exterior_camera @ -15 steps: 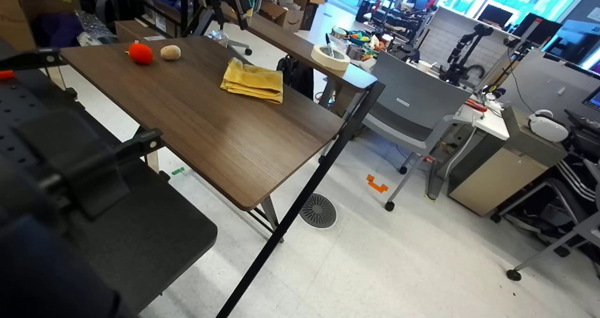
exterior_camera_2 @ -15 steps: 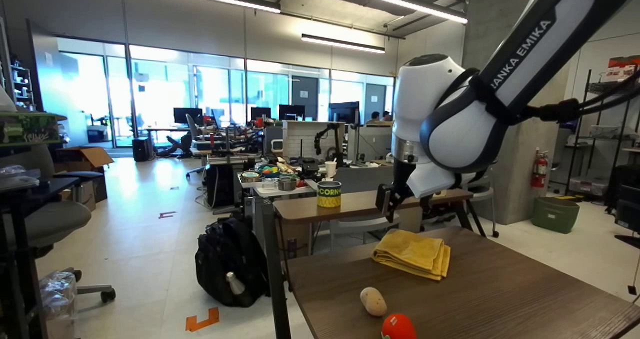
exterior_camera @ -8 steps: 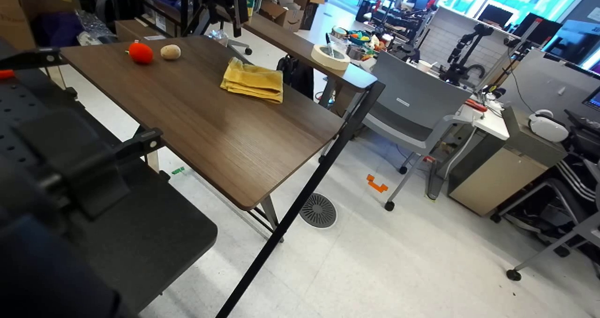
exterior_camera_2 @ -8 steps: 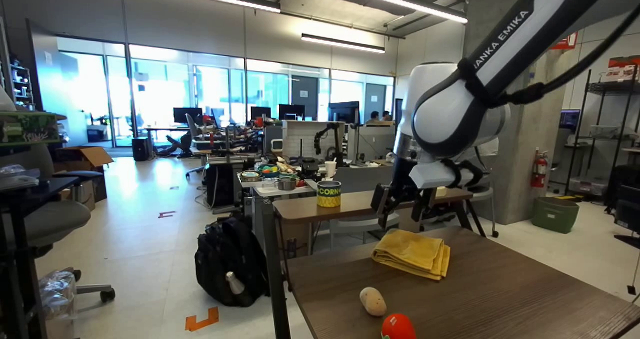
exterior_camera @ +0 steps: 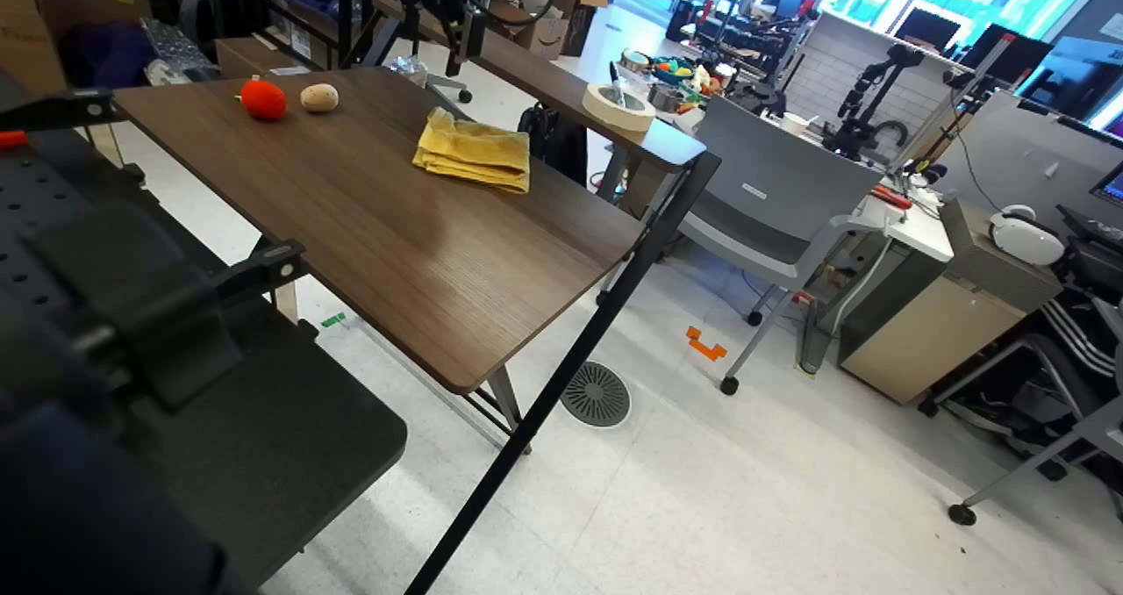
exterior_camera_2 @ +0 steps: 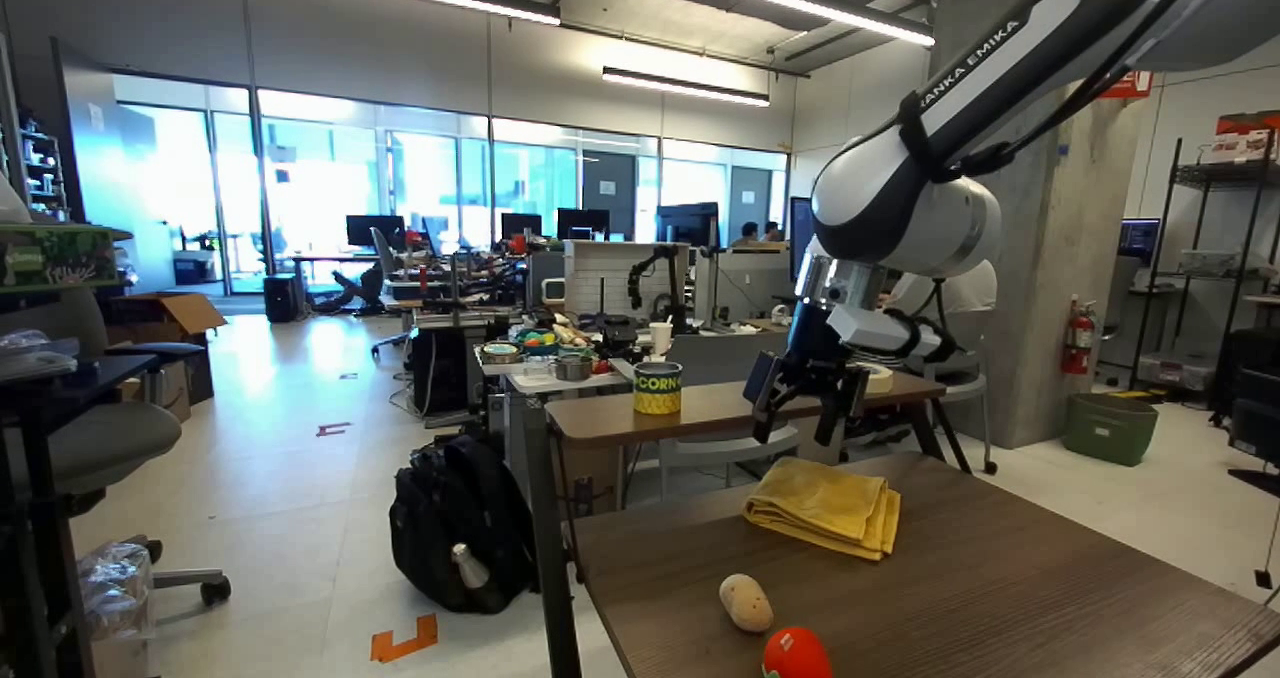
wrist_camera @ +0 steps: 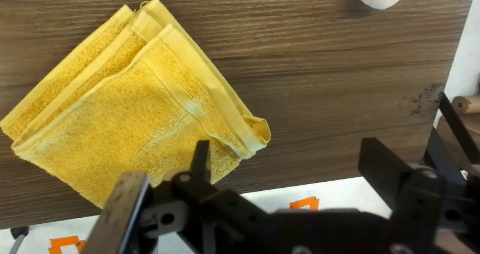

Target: Wipe the table with the cloth

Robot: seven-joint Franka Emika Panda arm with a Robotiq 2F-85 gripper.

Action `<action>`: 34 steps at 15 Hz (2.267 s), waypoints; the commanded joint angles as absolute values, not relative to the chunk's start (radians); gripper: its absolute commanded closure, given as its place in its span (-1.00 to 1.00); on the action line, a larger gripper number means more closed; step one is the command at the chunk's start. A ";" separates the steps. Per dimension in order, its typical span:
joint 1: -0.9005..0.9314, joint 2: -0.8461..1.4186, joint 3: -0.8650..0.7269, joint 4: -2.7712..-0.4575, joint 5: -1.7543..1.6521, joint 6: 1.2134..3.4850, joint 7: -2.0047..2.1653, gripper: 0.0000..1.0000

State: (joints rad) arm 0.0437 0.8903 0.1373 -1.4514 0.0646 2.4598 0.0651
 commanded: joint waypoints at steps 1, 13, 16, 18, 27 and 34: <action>0.058 0.893 0.124 -1.446 0.082 2.457 0.056 -1.00; 0.061 1.068 -0.018 -1.353 0.078 2.687 0.208 -1.00; 0.051 1.124 0.012 -1.324 0.096 2.709 0.207 -1.00; 0.054 1.101 -0.005 -1.363 0.077 2.700 0.199 -1.00; 0.109 1.271 -0.100 -1.149 0.026 2.592 0.241 -1.00; 0.086 1.444 -0.166 -0.918 0.020 2.507 0.262 -1.00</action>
